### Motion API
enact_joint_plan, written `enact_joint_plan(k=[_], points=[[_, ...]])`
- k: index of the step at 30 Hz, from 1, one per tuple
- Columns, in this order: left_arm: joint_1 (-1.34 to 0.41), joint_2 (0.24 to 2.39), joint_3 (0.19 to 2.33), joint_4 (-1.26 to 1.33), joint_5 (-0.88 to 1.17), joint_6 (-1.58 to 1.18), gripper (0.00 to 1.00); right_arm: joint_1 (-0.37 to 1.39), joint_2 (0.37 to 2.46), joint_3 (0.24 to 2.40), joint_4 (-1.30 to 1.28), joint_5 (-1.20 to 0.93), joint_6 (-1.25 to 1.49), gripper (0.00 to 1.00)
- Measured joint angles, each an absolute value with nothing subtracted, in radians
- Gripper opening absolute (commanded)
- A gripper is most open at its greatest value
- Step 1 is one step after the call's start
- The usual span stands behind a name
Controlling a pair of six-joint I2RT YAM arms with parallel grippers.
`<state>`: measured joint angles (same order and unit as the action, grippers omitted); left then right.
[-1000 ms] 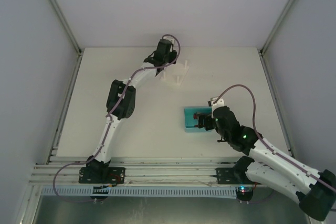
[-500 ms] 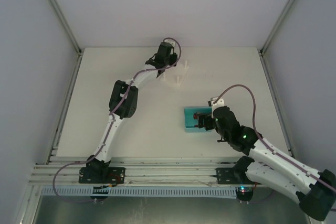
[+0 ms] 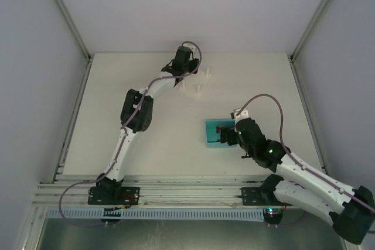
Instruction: Install the large spring
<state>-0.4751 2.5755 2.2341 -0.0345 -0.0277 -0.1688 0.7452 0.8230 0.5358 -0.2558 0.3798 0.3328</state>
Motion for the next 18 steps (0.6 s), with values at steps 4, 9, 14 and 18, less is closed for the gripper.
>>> enact_joint_plan(k=[4,9,14,18], points=[[-0.475,2.516,2.185,-0.038,-0.008,-0.169,0.58,0.745,0.831,0.536,-0.255,0.379,0.332,0.99],[-0.475,2.325,2.027,-0.033,0.022,-0.184,0.65,0.743,0.875,0.538,-0.256,0.368,0.333,0.99],[-0.475,2.044,1.764,0.044,0.03,-0.209,0.72,0.732,0.943,0.572,-0.277,0.333,0.339,0.99],[-0.475,1.829,1.525,0.11,0.03,-0.237,0.82,0.716,0.994,0.642,-0.333,0.29,0.36,1.0]])
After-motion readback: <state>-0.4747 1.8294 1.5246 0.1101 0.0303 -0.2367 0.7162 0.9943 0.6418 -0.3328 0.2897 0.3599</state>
